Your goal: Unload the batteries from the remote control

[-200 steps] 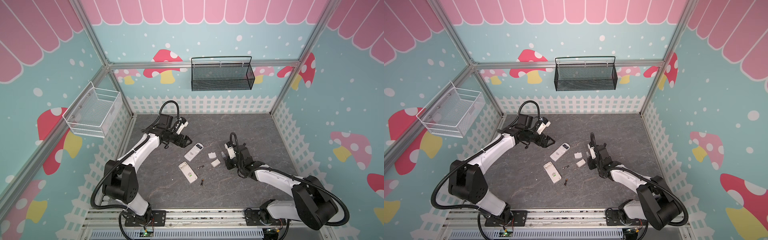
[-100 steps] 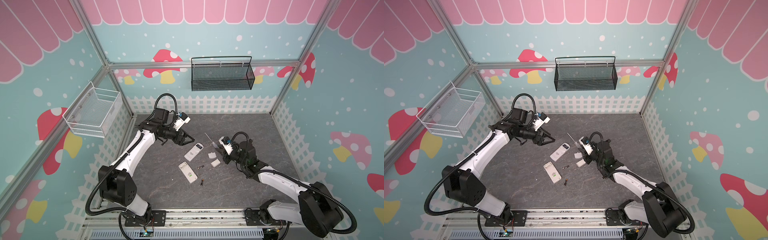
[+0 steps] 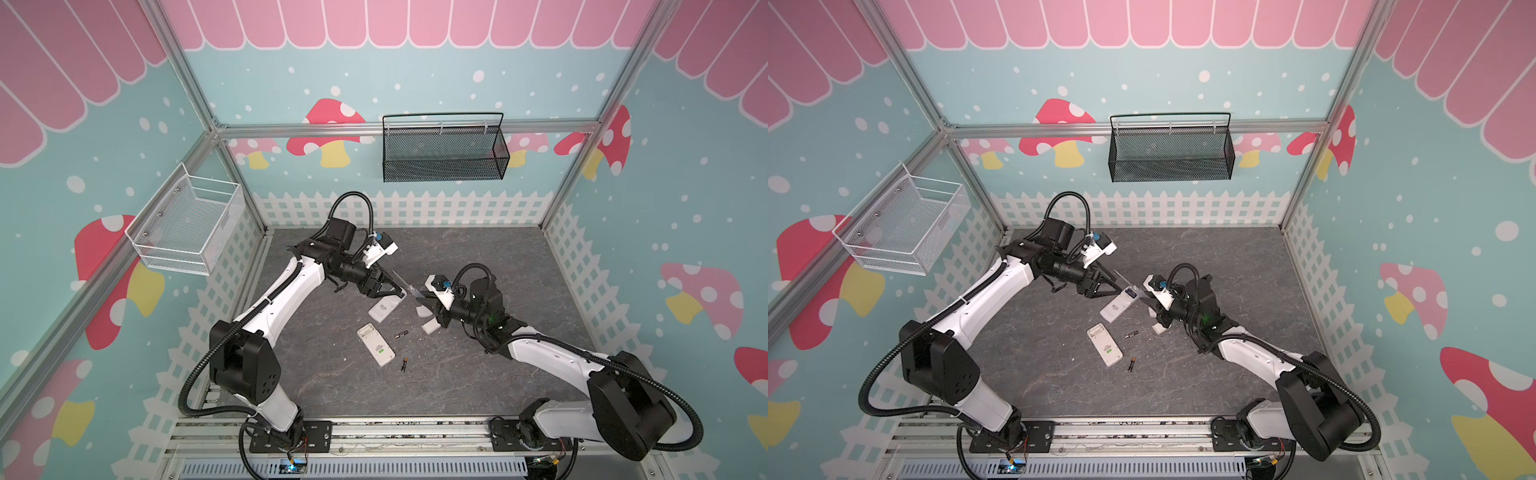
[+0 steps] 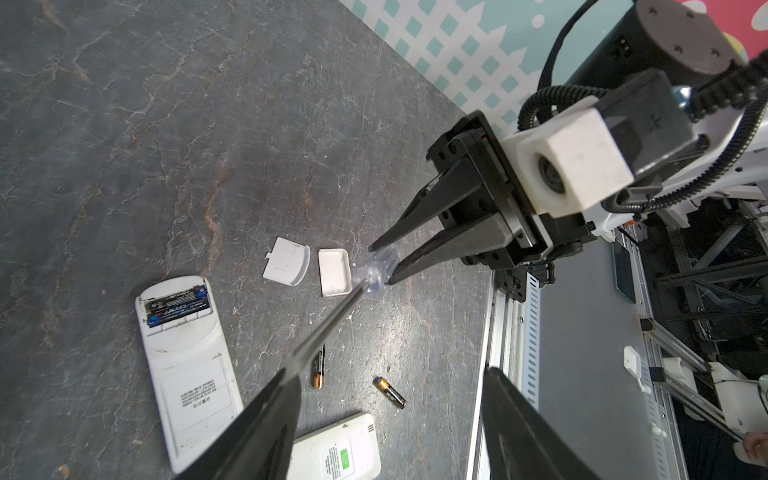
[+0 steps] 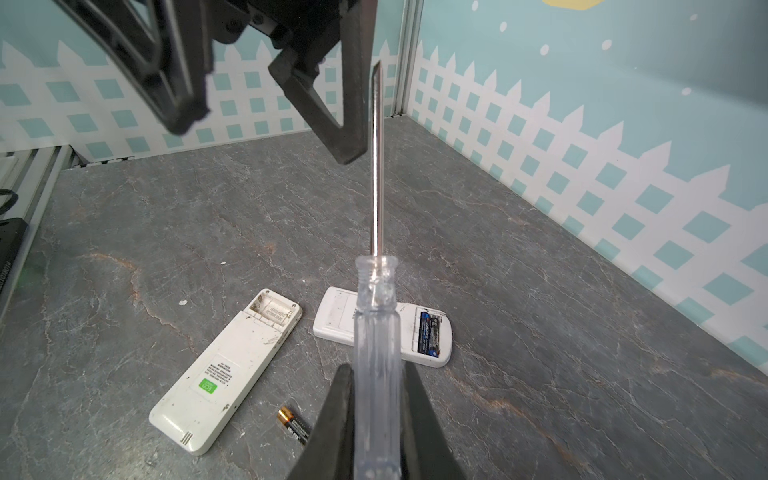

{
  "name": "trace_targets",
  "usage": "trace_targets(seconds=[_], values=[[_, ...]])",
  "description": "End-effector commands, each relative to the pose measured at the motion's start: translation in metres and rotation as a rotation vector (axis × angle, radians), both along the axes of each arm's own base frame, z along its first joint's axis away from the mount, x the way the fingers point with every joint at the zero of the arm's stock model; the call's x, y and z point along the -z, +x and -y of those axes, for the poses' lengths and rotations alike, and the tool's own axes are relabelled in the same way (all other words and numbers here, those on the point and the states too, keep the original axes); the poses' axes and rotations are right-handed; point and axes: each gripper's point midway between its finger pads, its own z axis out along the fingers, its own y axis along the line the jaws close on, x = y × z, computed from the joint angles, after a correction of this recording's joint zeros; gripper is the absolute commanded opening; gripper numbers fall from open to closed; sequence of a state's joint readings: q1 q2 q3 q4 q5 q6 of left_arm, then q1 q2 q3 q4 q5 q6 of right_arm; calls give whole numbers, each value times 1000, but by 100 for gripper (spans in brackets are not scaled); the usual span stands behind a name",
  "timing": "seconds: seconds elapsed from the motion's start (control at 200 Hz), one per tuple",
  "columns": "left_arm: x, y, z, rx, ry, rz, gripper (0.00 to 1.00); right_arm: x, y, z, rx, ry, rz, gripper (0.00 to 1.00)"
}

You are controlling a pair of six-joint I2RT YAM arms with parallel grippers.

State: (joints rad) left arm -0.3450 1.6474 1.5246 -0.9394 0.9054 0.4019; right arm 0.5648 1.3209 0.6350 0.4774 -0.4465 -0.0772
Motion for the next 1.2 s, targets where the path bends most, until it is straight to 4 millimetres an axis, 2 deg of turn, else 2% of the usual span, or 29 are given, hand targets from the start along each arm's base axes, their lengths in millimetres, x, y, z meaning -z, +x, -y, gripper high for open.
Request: trace_targets(seconds=[0.0,0.265,0.36,0.435,0.565,0.73,0.896,1.196], values=[[-5,-3,4,41,-10,25,66,-7,-7,-11,-53,35,34,4],[2,-3,9,48,21,30,39,-1,-13,-17,-70,26,16,4],[2,0,8,34,38,41,20,-2,-14,-17,-67,29,5,4],[5,-1,7,44,49,54,0,0,-15,-14,-59,41,21,4],[8,5,4,21,65,50,0,0,-15,-14,-56,37,0,7],[9,5,4,29,68,66,0,-4,-19,-3,-8,79,30,32],[5,11,-1,0,72,77,0,-20,-21,2,23,169,20,47],[-21,27,-17,-112,-48,21,0,-51,-5,-4,69,400,-77,56]])
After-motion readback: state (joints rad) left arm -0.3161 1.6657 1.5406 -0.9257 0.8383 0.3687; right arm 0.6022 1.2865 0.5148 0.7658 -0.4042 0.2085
